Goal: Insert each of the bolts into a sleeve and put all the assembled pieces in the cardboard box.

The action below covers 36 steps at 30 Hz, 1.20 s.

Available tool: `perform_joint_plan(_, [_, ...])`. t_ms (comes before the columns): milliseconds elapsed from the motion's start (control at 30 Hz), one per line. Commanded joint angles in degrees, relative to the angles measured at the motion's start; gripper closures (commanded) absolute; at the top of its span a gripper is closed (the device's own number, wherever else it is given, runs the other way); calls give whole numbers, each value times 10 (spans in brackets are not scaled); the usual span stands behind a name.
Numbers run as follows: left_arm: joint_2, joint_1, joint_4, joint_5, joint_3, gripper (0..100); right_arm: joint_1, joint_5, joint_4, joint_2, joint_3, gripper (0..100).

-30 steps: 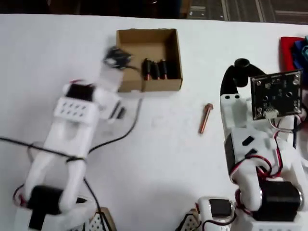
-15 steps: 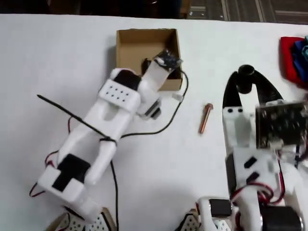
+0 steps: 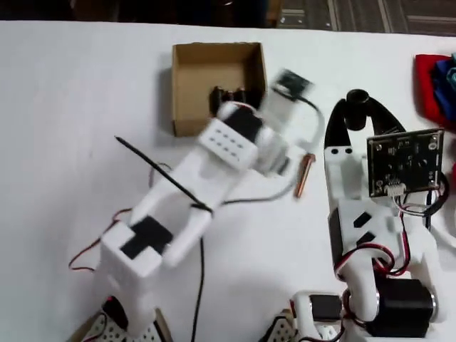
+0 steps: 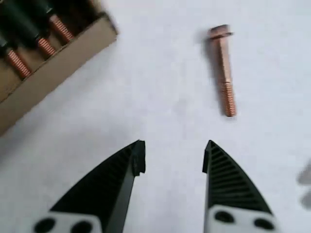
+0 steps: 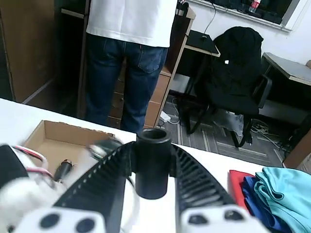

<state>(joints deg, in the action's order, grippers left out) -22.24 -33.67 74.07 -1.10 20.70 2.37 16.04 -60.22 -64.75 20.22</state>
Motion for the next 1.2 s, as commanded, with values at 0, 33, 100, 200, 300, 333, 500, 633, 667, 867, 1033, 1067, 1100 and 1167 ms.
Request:
perform_joint_plan(0, [-16, -44, -34, 48, 49, 789, -7, 3, 16, 0, -4, 979])
perform_joint_plan(33, [-30, -49, -35, 42, 56, 789, -8, 4, 16, 0, -4, 979])
perform_joint_plan(100, [-63, -55, -34, 30, 76, 789, -8, 4, 14, 0, -13, 979])
perform_joint_plan(200, [-108, -56, -33, 24, 118, 789, -9, 2, 3, 0, -28, 979])
perform_joint_plan(300, [-149, -56, -30, 25, 177, 789, -19, 1, 0, -8, -33, 979])
perform_joint_plan(333, [-161, -56, -30, 25, 196, 789, -20, 1, 1, -12, -33, 979])
perform_joint_plan(500, [-227, -57, -30, 25, 274, 789, -20, 1, 1, -22, -33, 979])
perform_joint_plan(633, [-275, -55, -25, 24, 324, 790, -20, 1, 1, -22, -33, 979])
perform_joint_plan(667, [-286, -55, -20, 24, 339, 790, -20, 1, 1, -22, -33, 979])
perform_joint_plan(867, [-348, -53, 11, 24, 413, 790, -20, 1, 1, -22, -34, 979])
perform_joint_plan(1033, [-396, -40, 21, 24, 454, 790, -20, 1, 1, -40, -33, 979])
perform_joint_plan(1067, [-404, -37, 22, 24, 462, 790, -20, 1, 1, -49, -33, 979])
perform_joint_plan(1100, [-412, -34, 22, 24, 471, 790, -20, 1, 1, -57, -33, 979])
perform_joint_plan(1167, [-423, -29, 22, 24, 484, 790, -20, 1, 1, -70, -32, 979])
